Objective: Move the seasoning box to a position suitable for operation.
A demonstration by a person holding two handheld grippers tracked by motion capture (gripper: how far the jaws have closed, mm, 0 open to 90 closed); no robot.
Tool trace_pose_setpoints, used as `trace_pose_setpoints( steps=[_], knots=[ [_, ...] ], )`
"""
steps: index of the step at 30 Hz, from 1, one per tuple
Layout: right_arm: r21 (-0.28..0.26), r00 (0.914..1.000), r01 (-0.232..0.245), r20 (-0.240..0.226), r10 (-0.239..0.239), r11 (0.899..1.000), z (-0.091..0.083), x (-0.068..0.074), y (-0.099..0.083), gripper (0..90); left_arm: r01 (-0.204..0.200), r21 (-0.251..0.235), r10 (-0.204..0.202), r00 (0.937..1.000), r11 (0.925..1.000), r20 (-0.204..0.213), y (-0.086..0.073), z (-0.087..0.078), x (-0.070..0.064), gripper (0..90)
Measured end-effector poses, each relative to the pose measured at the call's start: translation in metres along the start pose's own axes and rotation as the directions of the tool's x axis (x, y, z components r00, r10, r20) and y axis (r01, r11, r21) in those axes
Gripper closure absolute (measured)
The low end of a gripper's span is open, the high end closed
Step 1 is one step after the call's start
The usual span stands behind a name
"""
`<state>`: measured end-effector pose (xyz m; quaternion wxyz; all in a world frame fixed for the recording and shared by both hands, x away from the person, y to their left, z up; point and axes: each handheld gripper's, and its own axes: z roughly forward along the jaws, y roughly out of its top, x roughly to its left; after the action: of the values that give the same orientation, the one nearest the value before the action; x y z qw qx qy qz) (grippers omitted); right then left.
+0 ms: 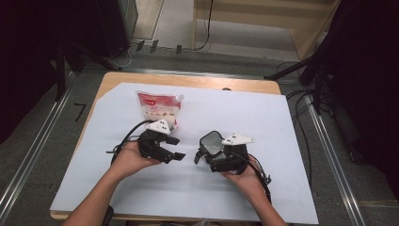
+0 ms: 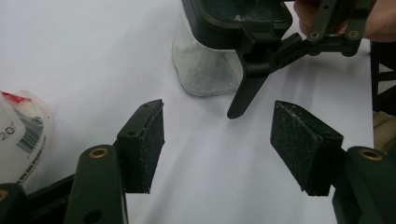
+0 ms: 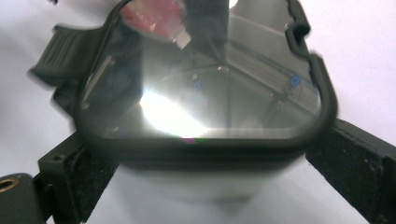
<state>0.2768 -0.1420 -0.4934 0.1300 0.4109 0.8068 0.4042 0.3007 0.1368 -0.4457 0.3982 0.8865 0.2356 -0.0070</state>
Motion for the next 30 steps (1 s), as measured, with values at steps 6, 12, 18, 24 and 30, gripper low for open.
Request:
trace_pose_setpoints(
  steps=[6, 12, 18, 24, 30],
  knots=[
    [-0.008, 0.9978, -0.019, -0.064, 0.019, 1.0, -0.025, -0.004, -0.002, 4.1, 0.002, -0.024, -0.002, 0.9996, 0.9997, 0.029, 0.004, -0.002, -0.002, 36.6],
    [-0.008, 0.9884, -0.034, -0.149, 0.032, 0.999, -0.044, -0.015, -0.005, 15.2, 0.008, -0.008, -0.008, 0.9991, 0.9999, 0.042, 0.015, 0.0, 0.001, 38.9],
    [-0.028, 0.9887, -0.01, -0.15, 0.005, 1.0, -0.054, -0.024, -0.002, 28.8, -0.041, 0.024, 0.04, 0.9979, 0.9989, 0.05, 0.027, 0.009, -0.003, 51.6],
    [-0.039, 0.9892, 0.046, -0.138, -0.051, 0.998, -0.056, -0.026, 0.005, 52.5, -0.014, 0.043, 0.01, 0.9963, 0.999, 0.086, 0.029, 0.012, 0.005, 80.6],
    [-0.048, 0.9913, 0.035, -0.125, -0.041, 0.998, -0.062, -0.034, 0.004, 80.6, -0.05, 0.081, 0.04, 0.9925, 0.9954, 0.116, 0.027, 0.02, 0.005, 90.0]
  ],
)
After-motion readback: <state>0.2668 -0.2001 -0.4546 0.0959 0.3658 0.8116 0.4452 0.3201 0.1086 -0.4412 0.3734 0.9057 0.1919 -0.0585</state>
